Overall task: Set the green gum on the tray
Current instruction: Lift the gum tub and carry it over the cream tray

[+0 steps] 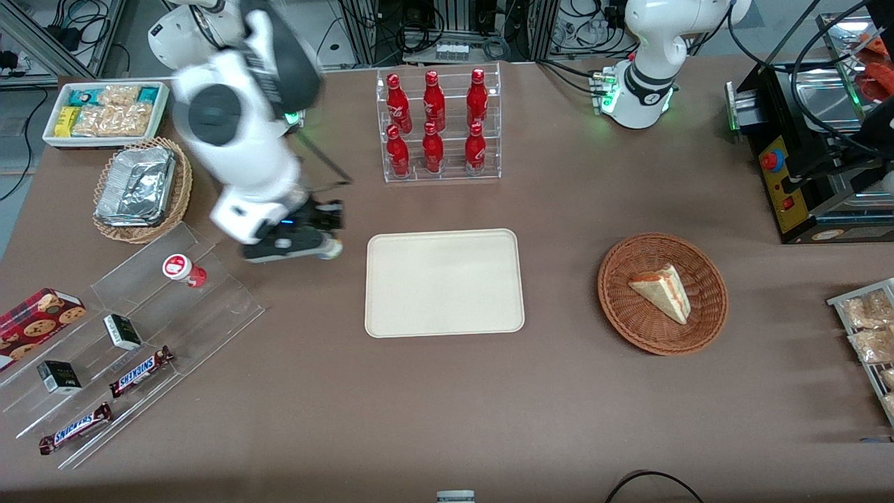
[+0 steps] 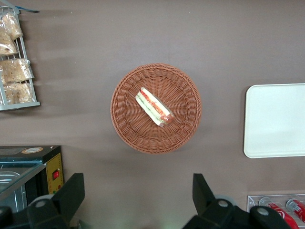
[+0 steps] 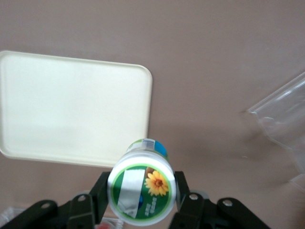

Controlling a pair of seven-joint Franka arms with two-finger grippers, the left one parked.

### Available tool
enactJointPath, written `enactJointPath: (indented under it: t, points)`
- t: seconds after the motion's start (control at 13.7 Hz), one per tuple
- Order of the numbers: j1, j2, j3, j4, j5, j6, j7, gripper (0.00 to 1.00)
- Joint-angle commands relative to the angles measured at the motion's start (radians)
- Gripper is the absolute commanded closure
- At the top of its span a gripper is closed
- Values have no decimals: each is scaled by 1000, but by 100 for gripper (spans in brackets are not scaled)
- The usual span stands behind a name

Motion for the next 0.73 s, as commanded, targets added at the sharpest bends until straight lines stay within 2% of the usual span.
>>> enactJointPath:
  t: [0.0,0.15,0.36,0.66]
  points:
    - [61,191,-16,176,47,50,140,100]
    - [90,276,-15,213,57,103,163,100]
    - [116,371,-15,212,113,225,183,100]
    - [150,454,-15,189,160,359,215,100]
